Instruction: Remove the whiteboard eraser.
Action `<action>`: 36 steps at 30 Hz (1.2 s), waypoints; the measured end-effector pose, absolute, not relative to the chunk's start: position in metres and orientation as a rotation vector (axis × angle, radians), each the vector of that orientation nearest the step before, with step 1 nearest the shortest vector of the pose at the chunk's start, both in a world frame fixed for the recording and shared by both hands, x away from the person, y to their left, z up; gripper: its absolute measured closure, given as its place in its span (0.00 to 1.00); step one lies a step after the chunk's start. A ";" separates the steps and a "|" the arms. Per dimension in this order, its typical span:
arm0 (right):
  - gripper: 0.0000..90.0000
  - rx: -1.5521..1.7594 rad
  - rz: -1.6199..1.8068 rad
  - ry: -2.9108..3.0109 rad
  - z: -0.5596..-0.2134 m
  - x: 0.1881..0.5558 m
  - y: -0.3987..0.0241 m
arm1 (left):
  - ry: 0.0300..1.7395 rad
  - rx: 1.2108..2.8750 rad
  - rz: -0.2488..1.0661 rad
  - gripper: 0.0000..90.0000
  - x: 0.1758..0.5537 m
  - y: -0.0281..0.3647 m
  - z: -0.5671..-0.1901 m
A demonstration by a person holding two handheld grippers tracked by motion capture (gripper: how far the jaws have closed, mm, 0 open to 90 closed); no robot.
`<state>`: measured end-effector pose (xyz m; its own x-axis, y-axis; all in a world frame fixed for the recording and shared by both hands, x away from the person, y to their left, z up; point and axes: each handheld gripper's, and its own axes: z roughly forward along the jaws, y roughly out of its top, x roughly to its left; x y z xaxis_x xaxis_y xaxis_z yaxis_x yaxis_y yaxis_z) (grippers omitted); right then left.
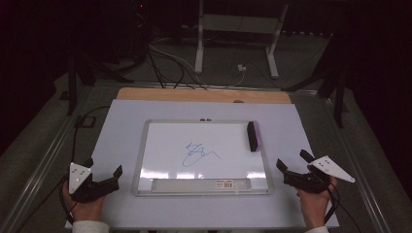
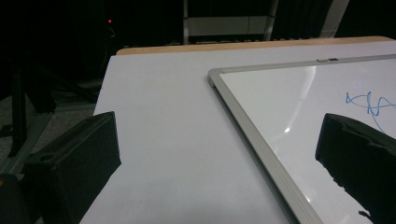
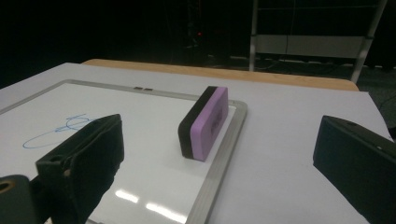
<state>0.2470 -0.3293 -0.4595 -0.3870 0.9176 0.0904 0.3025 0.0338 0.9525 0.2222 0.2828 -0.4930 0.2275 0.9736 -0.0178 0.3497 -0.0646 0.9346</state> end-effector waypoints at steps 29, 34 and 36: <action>0.03 1.260 1.337 1.844 -0.439 0.291 -0.309 | 1.271 1.586 0.851 0.01 0.222 0.282 -0.494; 0.03 1.261 1.329 1.856 -0.435 0.299 -0.307 | 1.274 1.589 0.850 0.01 0.223 0.283 -0.494; 0.03 1.264 1.330 1.859 -0.433 0.303 -0.306 | 1.273 1.589 0.850 0.01 0.223 0.283 -0.494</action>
<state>0.3033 -0.3055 -0.4334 -0.4265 0.8990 0.0997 0.3846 0.0805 0.9196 0.2227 0.2825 -0.4944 0.2326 0.9723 -0.0218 0.3525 -0.0634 0.9336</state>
